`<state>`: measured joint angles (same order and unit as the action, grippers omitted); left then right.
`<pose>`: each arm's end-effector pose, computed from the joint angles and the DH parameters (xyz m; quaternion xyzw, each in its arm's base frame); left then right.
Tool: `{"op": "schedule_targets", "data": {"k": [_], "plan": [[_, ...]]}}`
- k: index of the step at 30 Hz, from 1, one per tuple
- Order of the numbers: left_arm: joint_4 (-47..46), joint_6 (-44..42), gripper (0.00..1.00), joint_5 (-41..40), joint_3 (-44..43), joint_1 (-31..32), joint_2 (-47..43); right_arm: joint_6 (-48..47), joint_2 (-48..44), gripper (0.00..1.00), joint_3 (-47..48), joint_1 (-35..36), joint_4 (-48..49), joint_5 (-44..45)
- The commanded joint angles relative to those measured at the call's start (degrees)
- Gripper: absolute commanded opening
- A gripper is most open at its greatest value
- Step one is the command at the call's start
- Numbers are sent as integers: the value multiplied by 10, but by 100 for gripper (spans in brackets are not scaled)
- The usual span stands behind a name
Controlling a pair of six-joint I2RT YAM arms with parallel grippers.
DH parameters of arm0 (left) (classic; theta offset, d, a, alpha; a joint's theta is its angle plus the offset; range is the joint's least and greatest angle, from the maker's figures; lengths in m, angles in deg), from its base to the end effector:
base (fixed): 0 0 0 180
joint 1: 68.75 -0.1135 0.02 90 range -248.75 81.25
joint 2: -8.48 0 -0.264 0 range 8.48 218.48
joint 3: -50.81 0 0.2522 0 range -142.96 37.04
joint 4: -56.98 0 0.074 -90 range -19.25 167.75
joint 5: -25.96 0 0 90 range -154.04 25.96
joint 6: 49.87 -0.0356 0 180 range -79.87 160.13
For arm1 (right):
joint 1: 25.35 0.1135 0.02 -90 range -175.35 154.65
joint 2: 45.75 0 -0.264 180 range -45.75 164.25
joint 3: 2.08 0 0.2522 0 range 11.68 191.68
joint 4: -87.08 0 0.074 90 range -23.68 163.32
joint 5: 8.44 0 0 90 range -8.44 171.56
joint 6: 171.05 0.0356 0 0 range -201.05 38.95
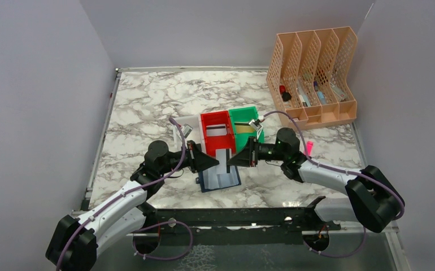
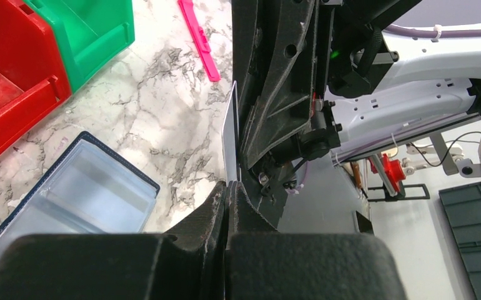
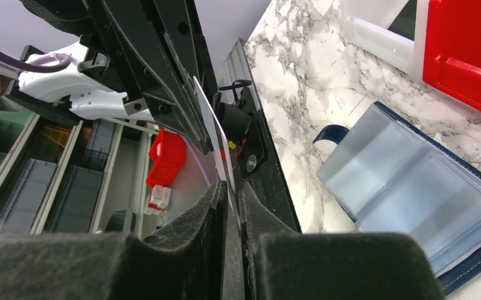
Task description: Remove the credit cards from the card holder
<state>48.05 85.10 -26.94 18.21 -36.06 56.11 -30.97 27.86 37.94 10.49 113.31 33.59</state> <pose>0.1462 -0.1193 0.2323 0.1360 0.7238 -0.5817 0.3453 0.1893 0.1694 0.2147 -0.1813 0.7142 0.6345 0.2334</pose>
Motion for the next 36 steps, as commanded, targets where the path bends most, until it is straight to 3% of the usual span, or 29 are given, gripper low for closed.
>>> {"op": "schedule_targets", "data": {"k": [1,9,11,17,22,30,36], "plan": [[-16,-4,0,16,8,-3,0,26,3,16,-11,-7,72,-23],[-16,4,0,-5,13,-3,7,37,7,1,-20,-9,94,-33],[-16,11,8,-20,17,-3,6,30,3,1,-20,-9,80,-29],[-1,13,61,-64,10,-2,0,-21,-25,1,-12,-10,-14,18],[62,-5,85,-132,-2,-3,-17,-89,-60,1,7,-10,-138,88],[241,-81,99,-269,-44,-3,-80,-185,-65,1,58,-10,-254,131],[326,-113,99,-359,-73,-3,-114,-246,-75,1,94,-9,-290,180]]}}
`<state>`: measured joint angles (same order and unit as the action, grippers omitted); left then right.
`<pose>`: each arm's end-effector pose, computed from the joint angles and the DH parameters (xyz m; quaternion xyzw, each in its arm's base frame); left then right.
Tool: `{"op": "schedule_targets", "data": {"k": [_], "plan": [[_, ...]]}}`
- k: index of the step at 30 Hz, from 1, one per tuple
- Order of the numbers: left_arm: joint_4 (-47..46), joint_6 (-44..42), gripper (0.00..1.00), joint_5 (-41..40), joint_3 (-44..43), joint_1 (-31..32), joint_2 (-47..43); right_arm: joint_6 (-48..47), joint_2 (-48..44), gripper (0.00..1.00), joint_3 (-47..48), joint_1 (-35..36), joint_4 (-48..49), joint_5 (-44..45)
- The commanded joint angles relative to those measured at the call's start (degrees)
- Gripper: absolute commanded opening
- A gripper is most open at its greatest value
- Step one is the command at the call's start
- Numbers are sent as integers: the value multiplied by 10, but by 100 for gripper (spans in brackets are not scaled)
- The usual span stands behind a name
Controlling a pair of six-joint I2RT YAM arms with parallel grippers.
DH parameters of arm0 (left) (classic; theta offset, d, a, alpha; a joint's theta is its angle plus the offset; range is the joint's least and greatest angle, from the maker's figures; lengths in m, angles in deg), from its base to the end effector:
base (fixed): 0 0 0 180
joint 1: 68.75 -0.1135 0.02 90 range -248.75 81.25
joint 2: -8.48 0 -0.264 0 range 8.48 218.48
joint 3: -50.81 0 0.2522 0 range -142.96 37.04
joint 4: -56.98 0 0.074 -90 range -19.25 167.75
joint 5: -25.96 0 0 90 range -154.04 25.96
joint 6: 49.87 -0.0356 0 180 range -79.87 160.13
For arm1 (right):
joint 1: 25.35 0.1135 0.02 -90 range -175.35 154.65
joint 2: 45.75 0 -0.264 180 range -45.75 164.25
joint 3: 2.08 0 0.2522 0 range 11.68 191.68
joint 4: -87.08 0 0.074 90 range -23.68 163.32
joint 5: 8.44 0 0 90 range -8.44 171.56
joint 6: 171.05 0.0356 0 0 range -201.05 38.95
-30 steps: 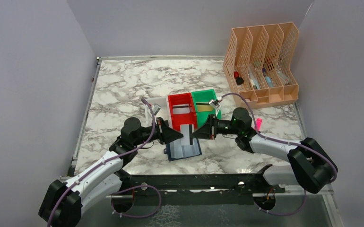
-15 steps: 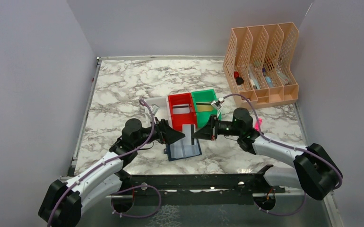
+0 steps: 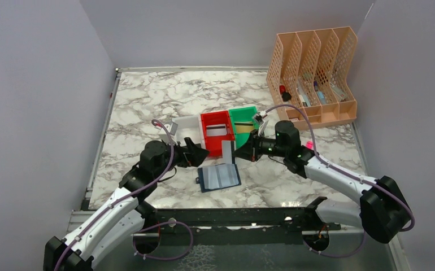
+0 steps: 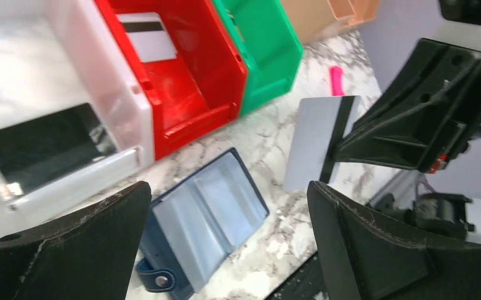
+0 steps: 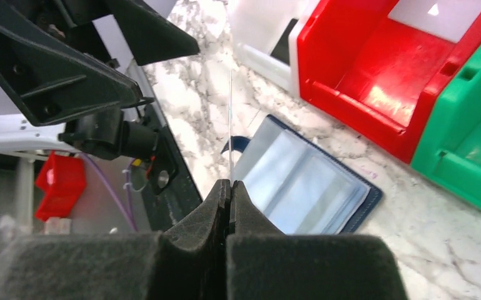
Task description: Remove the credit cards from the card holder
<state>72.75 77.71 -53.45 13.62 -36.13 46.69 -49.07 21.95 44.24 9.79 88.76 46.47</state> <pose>0.1389 -0.0967 0.2408 0.0204 0.8010 -0.4020 0.4432 0.1941 0.1616 0.2311 -0.1950 0.7745 0.5089 0.3212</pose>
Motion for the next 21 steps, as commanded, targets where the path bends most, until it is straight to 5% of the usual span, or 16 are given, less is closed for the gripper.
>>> {"op": "schedule_targets", "data": {"k": [1,10,21], "plan": [[88,-43,99,-110,-30,-2,-22,-81,-14,1,40,-2,-53,60],[162,5,99,-247,-43,-2,-18,-283,28,1,119,40,-107,181],[168,28,99,-277,-25,-2,-42,-643,110,1,149,107,-33,246]]}}
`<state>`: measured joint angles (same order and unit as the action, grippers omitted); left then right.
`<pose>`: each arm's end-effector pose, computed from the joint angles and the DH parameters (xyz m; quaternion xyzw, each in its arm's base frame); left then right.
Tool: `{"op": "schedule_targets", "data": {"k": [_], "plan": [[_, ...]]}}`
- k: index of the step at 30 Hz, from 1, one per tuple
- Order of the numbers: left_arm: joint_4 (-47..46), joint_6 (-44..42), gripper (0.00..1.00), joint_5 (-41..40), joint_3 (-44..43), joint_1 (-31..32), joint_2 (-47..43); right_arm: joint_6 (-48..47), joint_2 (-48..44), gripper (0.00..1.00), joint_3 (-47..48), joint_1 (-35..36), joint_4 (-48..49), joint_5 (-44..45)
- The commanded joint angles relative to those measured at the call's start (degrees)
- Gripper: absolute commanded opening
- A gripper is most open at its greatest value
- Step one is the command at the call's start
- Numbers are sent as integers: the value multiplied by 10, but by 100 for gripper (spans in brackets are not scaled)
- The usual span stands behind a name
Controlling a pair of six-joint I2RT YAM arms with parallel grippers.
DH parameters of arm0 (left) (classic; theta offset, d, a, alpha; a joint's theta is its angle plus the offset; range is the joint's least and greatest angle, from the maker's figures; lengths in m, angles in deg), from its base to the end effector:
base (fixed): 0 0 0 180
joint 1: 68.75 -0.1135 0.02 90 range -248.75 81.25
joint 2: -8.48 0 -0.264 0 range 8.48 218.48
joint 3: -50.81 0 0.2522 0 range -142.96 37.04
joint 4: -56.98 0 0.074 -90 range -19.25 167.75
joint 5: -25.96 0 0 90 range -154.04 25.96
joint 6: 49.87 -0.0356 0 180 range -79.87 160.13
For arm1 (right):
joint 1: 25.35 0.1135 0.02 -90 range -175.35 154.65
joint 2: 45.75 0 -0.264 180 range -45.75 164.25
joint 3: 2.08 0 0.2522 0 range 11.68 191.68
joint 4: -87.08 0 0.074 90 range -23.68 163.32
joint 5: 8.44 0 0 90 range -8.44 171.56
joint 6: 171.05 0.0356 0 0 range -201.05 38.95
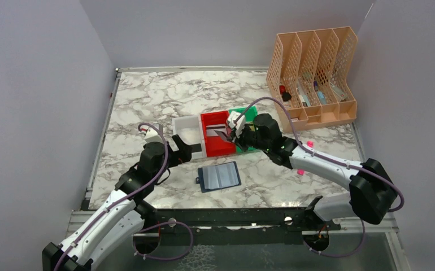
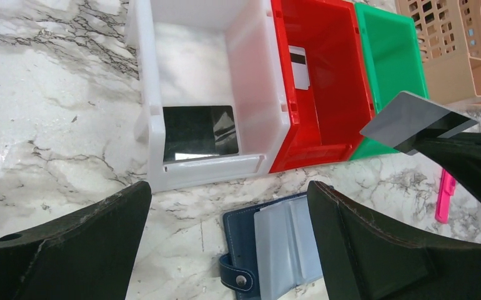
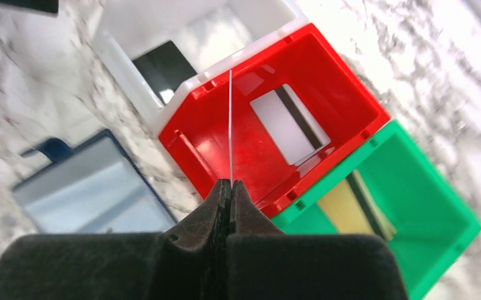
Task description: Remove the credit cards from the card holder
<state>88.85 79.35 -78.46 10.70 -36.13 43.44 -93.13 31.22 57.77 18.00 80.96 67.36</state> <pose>0.1326 -0.0743 0.2386 -0.1143 0.8394 -0.2188 0.4842 0.2130 0.2131 0.2536 -0.4456 0.7019 0.2465 0.4980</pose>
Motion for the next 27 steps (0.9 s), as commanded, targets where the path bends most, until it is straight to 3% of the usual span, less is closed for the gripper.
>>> {"op": "schedule_targets", "data": {"k": [1,6,10,14,27], "plan": [[7,12,99,-27,6,-2,-10,-242,26,1,18,36,44,43],[15,18,99,-34,7,-2,-11,-332,80,1,60,58,43,90],[20,17,99,-38,7,-2,-17,-375,134,1,120,64,15,177],[27,15,99,-47,6,-2,-23,-378,173,1,158,71,-8,233],[39,15,99,-49,15,-2,-39,-367,255,1,222,96,-66,301]]}}
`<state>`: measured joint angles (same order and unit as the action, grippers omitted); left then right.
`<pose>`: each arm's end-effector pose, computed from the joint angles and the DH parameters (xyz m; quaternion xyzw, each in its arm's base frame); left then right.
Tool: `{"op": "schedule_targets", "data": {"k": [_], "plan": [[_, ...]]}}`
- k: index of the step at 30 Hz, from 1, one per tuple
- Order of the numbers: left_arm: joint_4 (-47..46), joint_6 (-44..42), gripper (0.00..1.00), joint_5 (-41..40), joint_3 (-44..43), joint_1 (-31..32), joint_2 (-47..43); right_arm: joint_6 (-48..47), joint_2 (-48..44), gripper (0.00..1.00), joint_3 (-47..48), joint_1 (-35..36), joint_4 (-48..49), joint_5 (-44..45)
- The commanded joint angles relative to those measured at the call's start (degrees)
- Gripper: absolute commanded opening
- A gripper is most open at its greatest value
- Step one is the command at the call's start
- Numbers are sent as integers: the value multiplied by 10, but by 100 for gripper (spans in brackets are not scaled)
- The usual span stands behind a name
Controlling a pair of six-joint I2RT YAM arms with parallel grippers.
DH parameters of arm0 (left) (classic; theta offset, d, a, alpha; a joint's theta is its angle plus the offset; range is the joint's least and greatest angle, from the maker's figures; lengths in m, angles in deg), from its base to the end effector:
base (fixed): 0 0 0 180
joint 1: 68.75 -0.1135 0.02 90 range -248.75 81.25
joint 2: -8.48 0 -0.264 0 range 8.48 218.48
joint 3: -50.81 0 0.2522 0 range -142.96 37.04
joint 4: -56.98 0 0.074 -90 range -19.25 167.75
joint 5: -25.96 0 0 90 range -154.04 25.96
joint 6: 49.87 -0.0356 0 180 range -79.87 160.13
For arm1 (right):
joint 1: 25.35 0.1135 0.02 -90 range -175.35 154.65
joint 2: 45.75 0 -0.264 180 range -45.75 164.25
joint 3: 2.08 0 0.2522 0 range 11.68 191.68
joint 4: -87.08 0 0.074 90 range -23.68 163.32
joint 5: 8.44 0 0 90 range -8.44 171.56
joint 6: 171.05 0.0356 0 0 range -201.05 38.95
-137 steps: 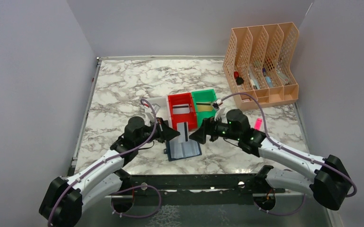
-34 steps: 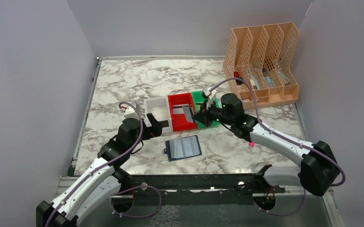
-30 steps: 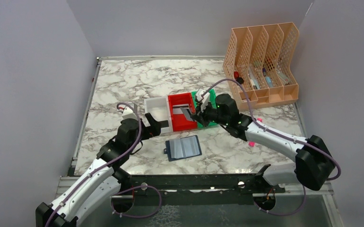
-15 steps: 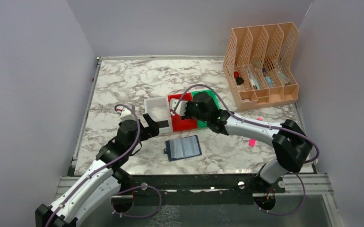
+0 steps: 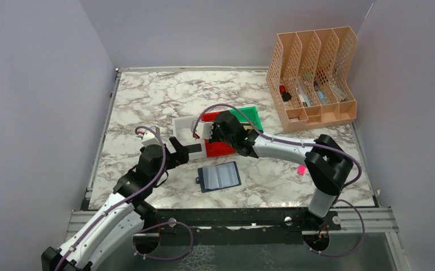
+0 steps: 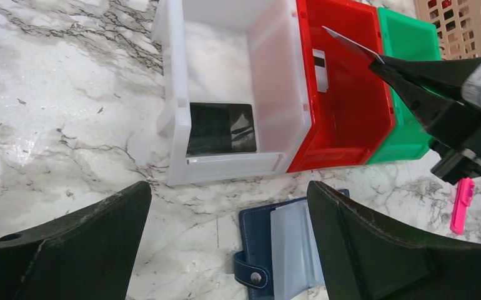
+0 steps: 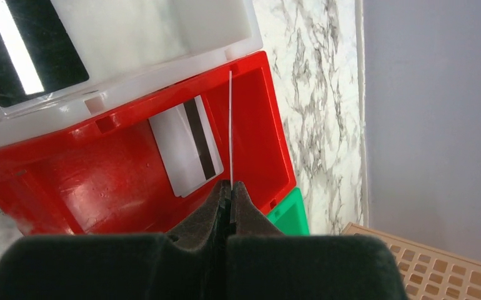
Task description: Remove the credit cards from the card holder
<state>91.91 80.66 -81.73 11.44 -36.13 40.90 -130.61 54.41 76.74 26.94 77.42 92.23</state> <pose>0.1261 -0.0679 0.2349 -0.1374 0.8394 -0.1975 0.4873 0.2468 0.3084 0.2255 -0.6439 0.5818 -0.0692 0.4921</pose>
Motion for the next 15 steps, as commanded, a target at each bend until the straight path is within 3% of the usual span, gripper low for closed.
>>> {"op": "schedule_targets", "data": {"k": [1,15], "plan": [[9,1,99,-16,8,-2,-16,13,27,1,36,6,-32,60],[12,0,99,-7,13,-2,-36,67,99,1,98,7,-75,87]]}}
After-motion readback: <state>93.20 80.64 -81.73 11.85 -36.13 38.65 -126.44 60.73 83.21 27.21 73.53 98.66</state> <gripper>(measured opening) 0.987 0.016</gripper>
